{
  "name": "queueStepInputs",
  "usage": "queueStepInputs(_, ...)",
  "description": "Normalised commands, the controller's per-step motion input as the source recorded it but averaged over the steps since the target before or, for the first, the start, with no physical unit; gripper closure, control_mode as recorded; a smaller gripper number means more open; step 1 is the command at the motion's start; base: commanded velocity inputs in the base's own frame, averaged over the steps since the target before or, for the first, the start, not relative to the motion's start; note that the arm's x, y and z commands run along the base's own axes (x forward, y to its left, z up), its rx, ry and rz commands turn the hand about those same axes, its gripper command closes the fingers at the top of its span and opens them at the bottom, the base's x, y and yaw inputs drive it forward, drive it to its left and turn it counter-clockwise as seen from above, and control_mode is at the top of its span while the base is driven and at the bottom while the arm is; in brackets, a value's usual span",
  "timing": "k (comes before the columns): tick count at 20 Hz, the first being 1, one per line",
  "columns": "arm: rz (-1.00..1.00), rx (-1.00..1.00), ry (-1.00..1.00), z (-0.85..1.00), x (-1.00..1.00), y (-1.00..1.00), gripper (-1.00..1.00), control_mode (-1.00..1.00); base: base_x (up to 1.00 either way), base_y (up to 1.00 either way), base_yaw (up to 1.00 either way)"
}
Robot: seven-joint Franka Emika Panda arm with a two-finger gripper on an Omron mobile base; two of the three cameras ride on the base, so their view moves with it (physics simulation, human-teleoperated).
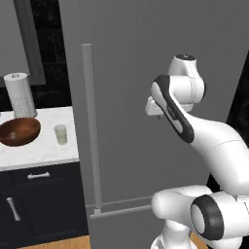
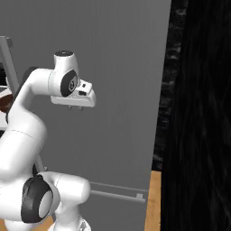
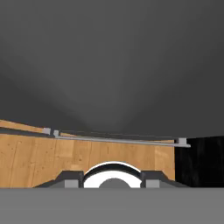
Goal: Grab a lemon wedge from the fridge and one ice cube from the ice bowl, and put them in the glass of lemonade.
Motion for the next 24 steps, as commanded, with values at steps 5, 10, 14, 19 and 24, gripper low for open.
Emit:
queueStepInputs(5, -0.02, 0.0, 0.0, -0.04, -0.62, -0.04, -1.0, -1.0, 0.0, 0.0, 0.0)
queueStepInputs(10, -0.07, 0.0, 0.0, -0.32, -1.0, -0.07, -1.0, -1.0, 0.0, 0.0, 0.0)
queueStepInputs(14, -0.03, 0.0, 0.0, -0.38, -0.69, -0.08, -1.0, -1.0, 0.0, 0.0, 0.0)
queueStepInputs(19, 0.0, 0.0, 0.0, -0.1, -0.04, 0.0, -1.0, 1.0, 0.0, 0.34, 0.0)
queueStepInputs(24, 0.0, 0.0, 0.0, 0.0, 0.0, 0.0, -1.0, 1.0, 0.0, 0.96, 0.0)
